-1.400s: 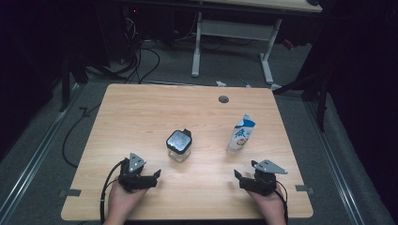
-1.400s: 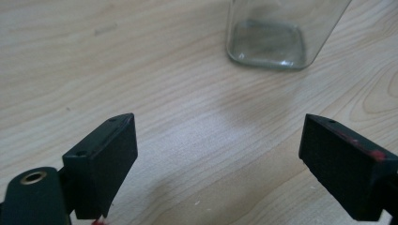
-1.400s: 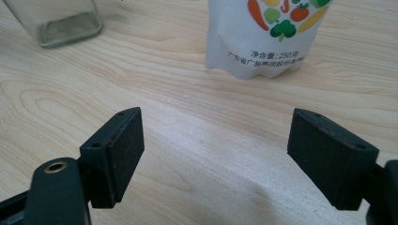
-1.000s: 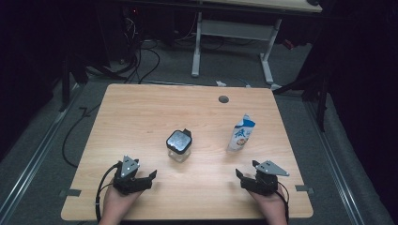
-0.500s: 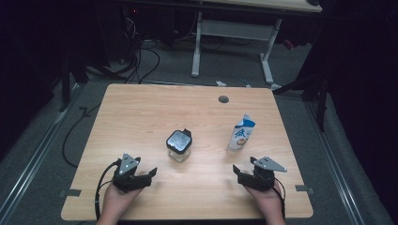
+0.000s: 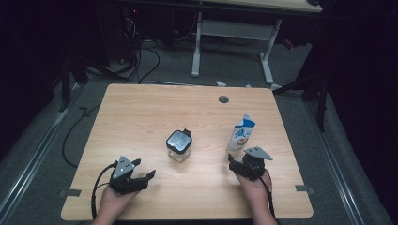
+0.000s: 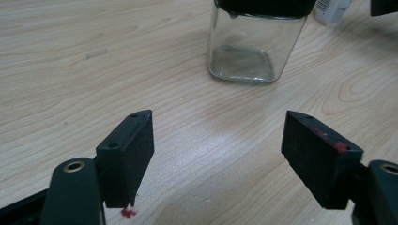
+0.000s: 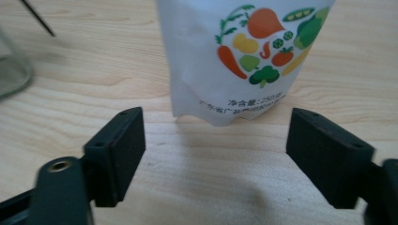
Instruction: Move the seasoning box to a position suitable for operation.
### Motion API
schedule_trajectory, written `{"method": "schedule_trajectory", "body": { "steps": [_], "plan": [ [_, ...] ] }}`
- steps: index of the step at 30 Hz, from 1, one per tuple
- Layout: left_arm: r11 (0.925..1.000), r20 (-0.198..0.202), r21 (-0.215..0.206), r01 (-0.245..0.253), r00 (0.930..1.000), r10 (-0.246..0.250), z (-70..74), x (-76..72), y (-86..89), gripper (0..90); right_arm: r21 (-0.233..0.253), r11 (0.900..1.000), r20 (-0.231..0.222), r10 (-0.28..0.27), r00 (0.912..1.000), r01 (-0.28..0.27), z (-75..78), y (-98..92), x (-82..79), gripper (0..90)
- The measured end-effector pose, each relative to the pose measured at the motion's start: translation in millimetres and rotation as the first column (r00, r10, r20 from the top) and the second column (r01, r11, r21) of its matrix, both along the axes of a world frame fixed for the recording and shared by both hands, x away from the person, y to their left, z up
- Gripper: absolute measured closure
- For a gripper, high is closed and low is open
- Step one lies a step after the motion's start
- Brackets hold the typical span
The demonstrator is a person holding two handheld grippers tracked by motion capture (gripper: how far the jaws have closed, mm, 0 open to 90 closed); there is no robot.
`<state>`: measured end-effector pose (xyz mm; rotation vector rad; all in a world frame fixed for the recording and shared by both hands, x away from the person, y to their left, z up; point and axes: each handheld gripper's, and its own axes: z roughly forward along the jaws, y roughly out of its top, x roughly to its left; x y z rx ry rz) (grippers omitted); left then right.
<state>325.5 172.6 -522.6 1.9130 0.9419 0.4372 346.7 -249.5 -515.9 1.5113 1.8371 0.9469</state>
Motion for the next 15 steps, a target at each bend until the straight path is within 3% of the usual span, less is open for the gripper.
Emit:
{"method": "schedule_trajectory", "body": {
  "steps": [4,8,10,13,15],
  "plan": [
    [0.9997,0.017,0.022,0.008,0.9998,-0.008,-1.0,-1.1,-3.1,25.9,-0.021,0.998,-0.024,-0.052,0.9984,0.051,2.1,6.1,15.9,13.7],
    [1.0,0.023,0.001,-0.002,0.9997,0.002,1.1,-4.5,-0.9,26.0,-0.025,0.993,-0.035,-0.113,0.9929,0.112,4.8,18.7,29.5,4.6],
    [0.9999,0.025,-0.007,-0.007,0.9997,0.008,2.2,-6.8,0.8,25.9,-0.041,0.987,-0.004,-0.154,0.9881,0.154,9.1,25.9,40.2,3.9],
    [0.9997,0.03,-0.017,-0.02,0.9994,0.02,3.3,-8.1,2.5,26.2,-0.033,0.984,-0.009,-0.173,0.9849,0.172,9.1,24.8,47.3,4.3],
    [0.9997,0.028,-0.016,-0.019,0.9994,0.019,3.0,-7.7,2.4,26.3,-0.032,0.983,-0.016,-0.182,0.9831,0.182,7.7,22.7,51.8,9.1]
  ]
}}
